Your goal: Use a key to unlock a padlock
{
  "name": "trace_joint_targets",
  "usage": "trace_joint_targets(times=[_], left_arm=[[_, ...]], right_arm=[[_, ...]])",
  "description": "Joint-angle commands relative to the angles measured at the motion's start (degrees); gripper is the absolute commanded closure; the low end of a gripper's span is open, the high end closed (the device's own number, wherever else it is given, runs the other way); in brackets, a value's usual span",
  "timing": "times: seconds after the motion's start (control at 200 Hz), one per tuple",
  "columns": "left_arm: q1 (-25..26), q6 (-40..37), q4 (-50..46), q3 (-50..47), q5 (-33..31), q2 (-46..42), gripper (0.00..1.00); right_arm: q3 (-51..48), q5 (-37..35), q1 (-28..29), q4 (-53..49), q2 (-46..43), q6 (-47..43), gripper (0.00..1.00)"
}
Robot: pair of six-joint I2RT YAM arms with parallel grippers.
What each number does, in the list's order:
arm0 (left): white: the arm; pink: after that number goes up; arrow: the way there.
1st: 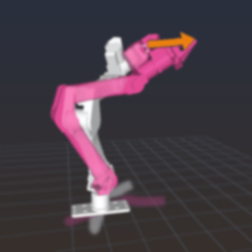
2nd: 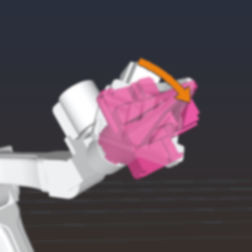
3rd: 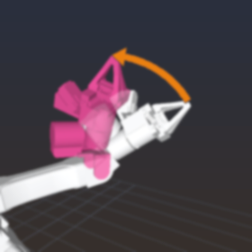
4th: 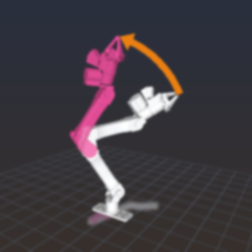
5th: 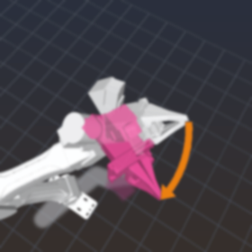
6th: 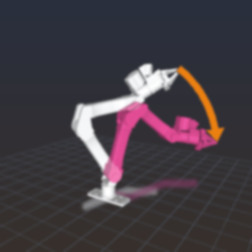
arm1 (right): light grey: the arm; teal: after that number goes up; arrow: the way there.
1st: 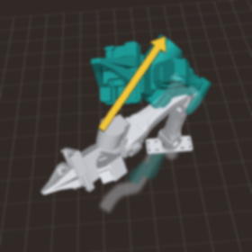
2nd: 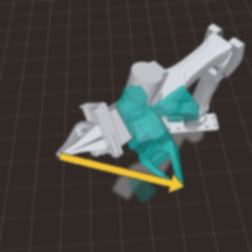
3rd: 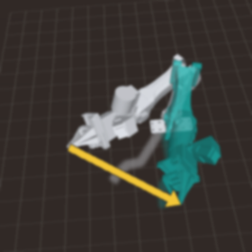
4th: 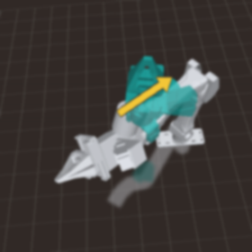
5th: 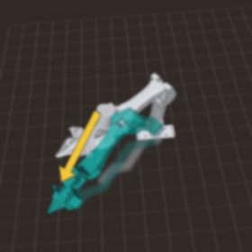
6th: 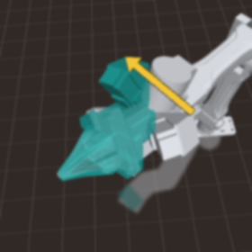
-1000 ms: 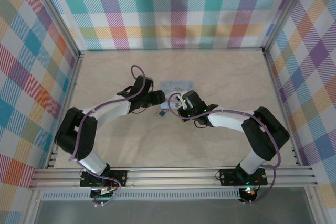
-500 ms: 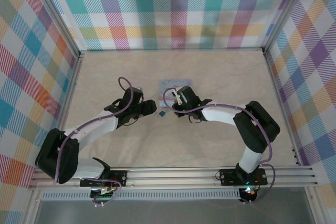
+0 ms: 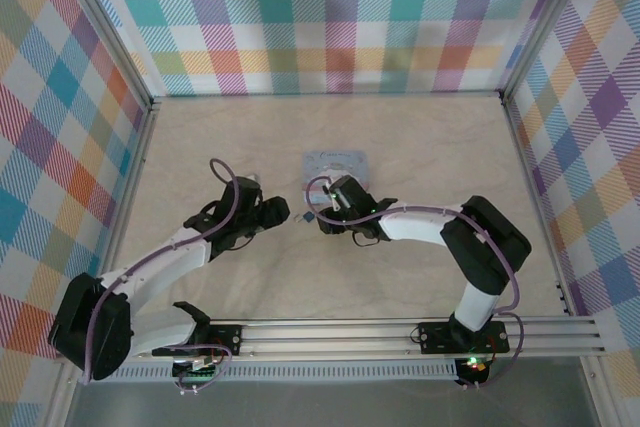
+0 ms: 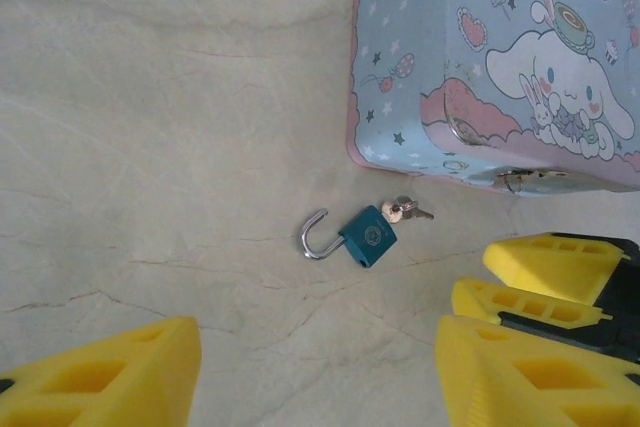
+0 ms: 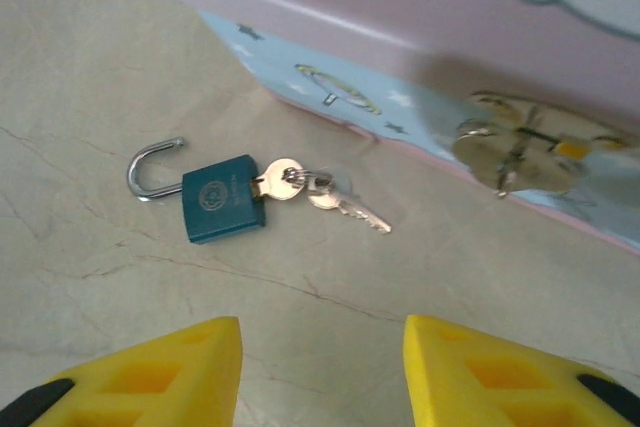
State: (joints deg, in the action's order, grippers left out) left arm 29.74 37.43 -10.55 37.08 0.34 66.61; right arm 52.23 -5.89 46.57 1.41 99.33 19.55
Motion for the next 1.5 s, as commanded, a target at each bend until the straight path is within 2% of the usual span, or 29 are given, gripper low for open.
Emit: trace_joint_targets(times=[0.0, 0.46, 0.83, 1.095, 1.275, 1.495], left_arm=[[-0.56, 1.08, -1.23, -1.03, -0.68, -1.74, 0.36], [-0.56, 1.56, -2.36, -1.37, -0.85, -4.27, 0.36], [-0.56, 0.97, -3.81, -0.19, -2.12, -6.40, 0.36], [-0.56, -0.32, -4.91, 1.36, -3.99, -7.51, 0.35], [-0.55, -0.99, -7.45, 2.21, -5.09, -8.67, 0.33], [-0.62, -1.86, -7.72, 3.28, -4.29, -7.64, 0.32]], right_arm=[[2.71, 1.86, 0.36, 2.36, 2.83, 2.50, 0.50], [12.99, 2.20, 1.09, 1.91, 13.25, 2.64, 0.50], [16.60, 6.11, 6.38, 1.78, 17.39, 4.21, 0.54], [14.23, 10.03, 11.20, 4.24, 15.73, 6.60, 0.54], [12.17, 5.90, 11.31, 2.82, 11.85, 5.27, 0.51], [8.60, 2.31, 8.79, -1.21, 1.93, 2.70, 0.48]])
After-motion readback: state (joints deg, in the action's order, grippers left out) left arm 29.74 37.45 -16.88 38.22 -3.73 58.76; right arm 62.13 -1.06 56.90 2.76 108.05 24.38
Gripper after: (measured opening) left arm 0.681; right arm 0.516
